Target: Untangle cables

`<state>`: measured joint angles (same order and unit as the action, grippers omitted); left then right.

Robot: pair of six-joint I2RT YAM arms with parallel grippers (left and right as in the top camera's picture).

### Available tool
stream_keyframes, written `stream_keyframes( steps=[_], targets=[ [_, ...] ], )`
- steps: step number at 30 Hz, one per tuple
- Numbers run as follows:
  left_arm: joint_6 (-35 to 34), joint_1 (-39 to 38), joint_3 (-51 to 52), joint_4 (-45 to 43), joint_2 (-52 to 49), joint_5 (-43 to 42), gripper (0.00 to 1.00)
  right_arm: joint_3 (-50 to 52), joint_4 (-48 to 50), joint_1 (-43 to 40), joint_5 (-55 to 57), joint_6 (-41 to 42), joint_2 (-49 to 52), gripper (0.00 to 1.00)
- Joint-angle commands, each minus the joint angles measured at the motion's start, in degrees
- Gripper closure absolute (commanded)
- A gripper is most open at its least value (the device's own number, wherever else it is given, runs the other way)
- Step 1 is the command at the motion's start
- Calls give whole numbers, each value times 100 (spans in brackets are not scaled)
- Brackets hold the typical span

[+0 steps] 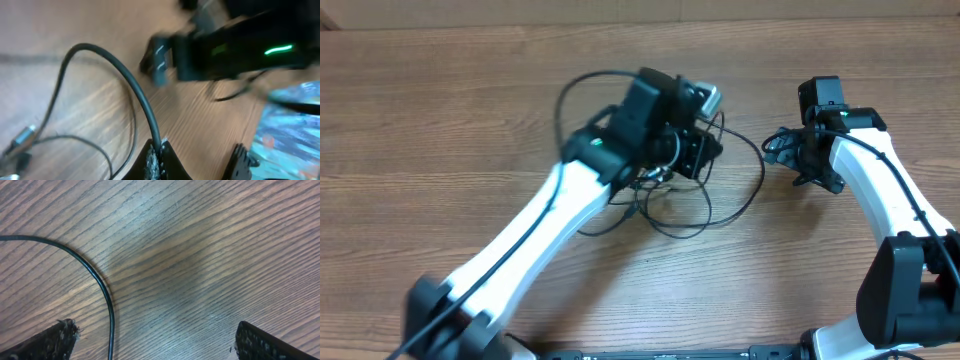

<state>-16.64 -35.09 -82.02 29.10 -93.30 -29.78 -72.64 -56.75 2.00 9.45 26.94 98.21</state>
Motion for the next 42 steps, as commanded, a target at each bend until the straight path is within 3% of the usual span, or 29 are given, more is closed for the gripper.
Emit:
stream_keyframes(
  steps=[1, 7, 15, 19, 27, 34, 37, 42],
  targets=[
    [291, 136, -177, -293, 940, 310, 96, 31, 15, 13, 83, -2, 31, 0],
    [291, 260, -177, -1023, 1851, 393, 96, 31, 13, 13, 81, 0, 31, 0],
    [295, 262, -177, -1762, 2551, 1410, 96, 31, 15, 13, 81, -2, 31, 0],
    [297, 262, -177, -2577, 2848, 1971, 96, 31, 15, 13, 81, -2, 31, 0],
    [299, 262, -177, -3563, 3355, 2081, 96, 31, 13, 13, 81, 0, 31, 0],
    [302, 262, -177, -2430, 3556, 2085, 96, 31, 13, 13, 81, 0, 31, 0],
    [297, 262, -177, -1550, 3556, 2194, 96, 31, 15, 13, 81, -2, 31, 0],
    [293, 262, -173, 450, 3493, 3110, 96, 31, 13, 13, 81, 0, 31, 0]
  ],
)
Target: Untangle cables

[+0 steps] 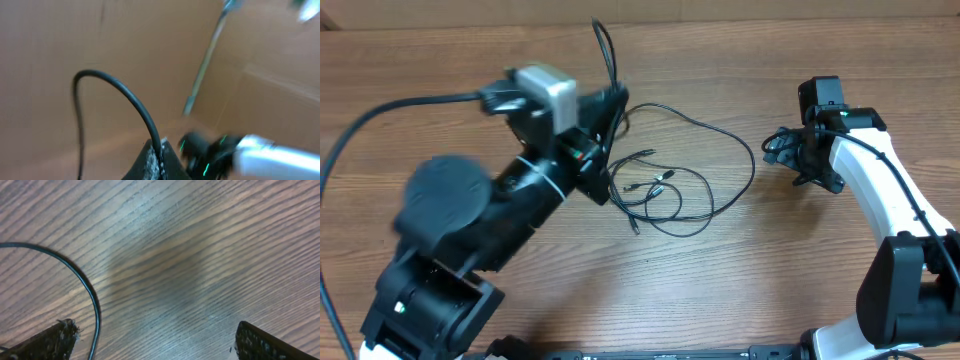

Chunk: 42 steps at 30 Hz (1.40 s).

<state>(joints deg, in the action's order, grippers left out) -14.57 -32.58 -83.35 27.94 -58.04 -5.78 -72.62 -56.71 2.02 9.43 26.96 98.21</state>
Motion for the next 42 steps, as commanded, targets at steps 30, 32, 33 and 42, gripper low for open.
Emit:
stream_keyframes(
  steps=[30, 32, 33, 42],
  targets=[
    [-1547, 157, 310, 5023, -4321, 2592, 83, 28, 11, 11, 83, -2, 31, 0],
    [-1572, 315, 310, 5182, -4590, 2752, 88, 28, 11, 11, 83, -4, 31, 0],
    [-1641, 426, 310, 5248, -4710, 2881, 88, 28, 11, 11, 83, -4, 31, 0],
    [-1928, 1897, 315, 5445, -5071, 2865, 54, 28, 11, 11, 83, -2, 31, 0]
  ],
)
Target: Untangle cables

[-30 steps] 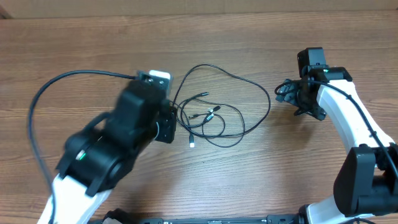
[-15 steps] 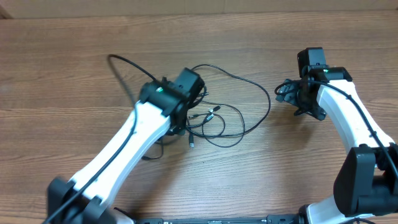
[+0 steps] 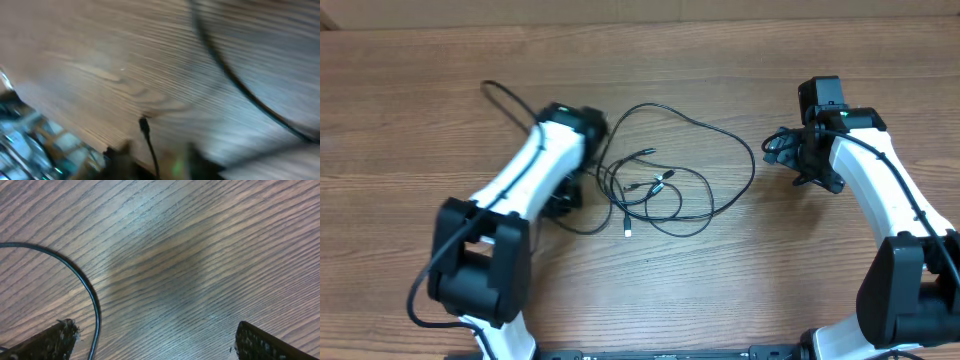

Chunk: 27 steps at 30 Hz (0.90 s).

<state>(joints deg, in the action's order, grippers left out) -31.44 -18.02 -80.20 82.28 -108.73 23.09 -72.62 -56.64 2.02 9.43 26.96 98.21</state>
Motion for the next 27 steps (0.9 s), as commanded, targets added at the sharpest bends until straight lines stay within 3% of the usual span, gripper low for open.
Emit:
stream_keyframes(
  steps=[1, 3, 4, 9, 11, 12, 15, 18, 22, 24, 25, 27],
  targets=[
    [-214, 708, 0, 24, -2, -48, 35, 28, 4, 11, 83, -2, 31, 0],
    [-177, 975, -2, -11, -2, -22, 12, 28, 4, 11, 83, -2, 31, 0],
    [-173, 1134, -4, -37, -2, -20, 4, 28, 2, 11, 83, -4, 31, 0],
    [-20, 1840, -105, -326, 28, -855, 0, 28, 4, 11, 83, -2, 31, 0],
    [437, 2055, -129, -581, 90, -1720, 0, 28, 2, 11, 83, -4, 31, 0],
    [994, 2236, -129, -831, 188, -2927, 0, 28, 2, 11, 83, -2, 31, 0],
    [1403, 2380, -129, -1047, 374, -4610, 10, 28, 4, 11, 83, -2, 31, 0],
    [1478, 2291, -129, -1250, 540, -5473, 19, 28, 2, 11, 83, -2, 31, 0],
    [1443, 1862, -129, -1683, 627, -5589, 31, 28, 4, 11, 83, -2, 31, 0],
    [1298, 1580, -127, -1967, 586, -5480, 49, 28, 2, 11, 85, -2, 31, 0],
    [1182, 1451, -127, -2085, 566, -5375, 53, 28, 4, 11, 83, -2, 31, 0],
    [831, 1126, -127, -2315, 520, -4986, 55, 28, 2, 11, 83, -2, 31, 0]
  ],
)
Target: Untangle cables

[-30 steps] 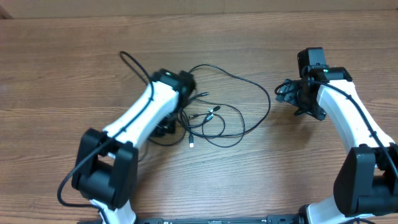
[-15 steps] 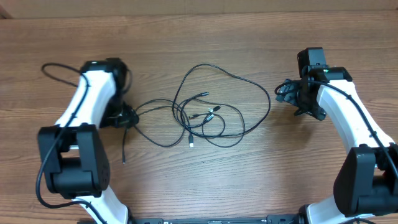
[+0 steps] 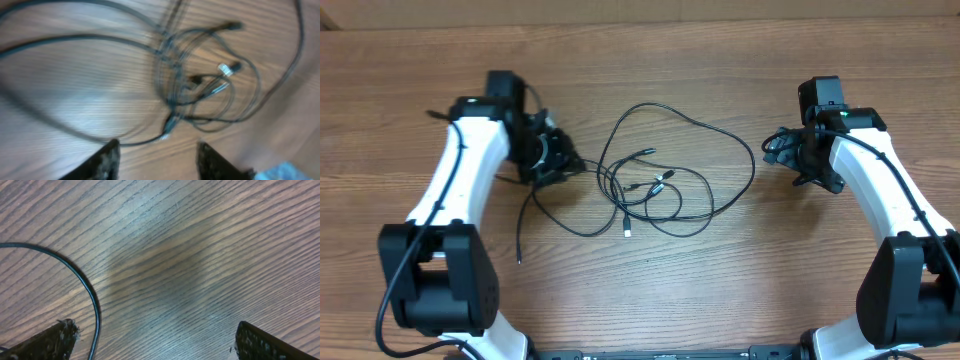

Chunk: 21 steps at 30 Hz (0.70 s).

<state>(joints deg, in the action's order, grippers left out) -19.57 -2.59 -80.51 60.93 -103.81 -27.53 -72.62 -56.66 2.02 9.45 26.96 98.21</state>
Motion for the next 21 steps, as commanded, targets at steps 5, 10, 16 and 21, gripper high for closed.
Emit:
stream_keyframes(
  steps=[5, 10, 16, 21],
  targets=[
    [-1386, -1115, -96, -415, -83, 1163, 53, 28, 4, 11, 81, -2, 31, 0],
    [-2245, -1644, -94, -597, -129, 1853, 51, 28, 4, 11, 81, -4, 31, 0],
    [-3178, -2002, -55, -592, -188, 2505, 48, 28, 7, 11, 81, -2, 31, 0],
    [-4096, -2070, 168, -852, -195, 2859, 47, 28, 7, 11, 81, -4, 31, 0]
  ],
)
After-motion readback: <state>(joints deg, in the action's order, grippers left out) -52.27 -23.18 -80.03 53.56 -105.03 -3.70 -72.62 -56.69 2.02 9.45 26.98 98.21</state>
